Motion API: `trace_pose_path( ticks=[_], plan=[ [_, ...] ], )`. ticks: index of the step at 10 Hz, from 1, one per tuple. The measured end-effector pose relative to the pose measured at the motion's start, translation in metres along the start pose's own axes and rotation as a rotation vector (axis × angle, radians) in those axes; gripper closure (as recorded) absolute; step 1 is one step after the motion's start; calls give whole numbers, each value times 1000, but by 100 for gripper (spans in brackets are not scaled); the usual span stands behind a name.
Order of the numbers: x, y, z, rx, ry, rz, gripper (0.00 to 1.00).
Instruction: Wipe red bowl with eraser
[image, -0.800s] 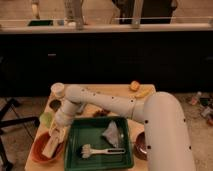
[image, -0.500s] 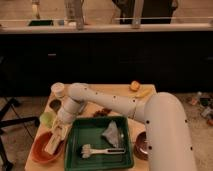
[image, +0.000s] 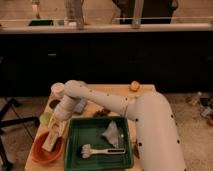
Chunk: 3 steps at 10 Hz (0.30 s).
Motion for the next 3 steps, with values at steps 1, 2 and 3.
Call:
trace_pose_path(
  ticks=[1, 2, 3],
  plan=[
    [0, -10, 8, -16, -15, -19, 100],
    [-2, -17, 16, -36, -33, -39, 100],
    [-4, -20, 19, -47, -42, -48, 100]
  ],
)
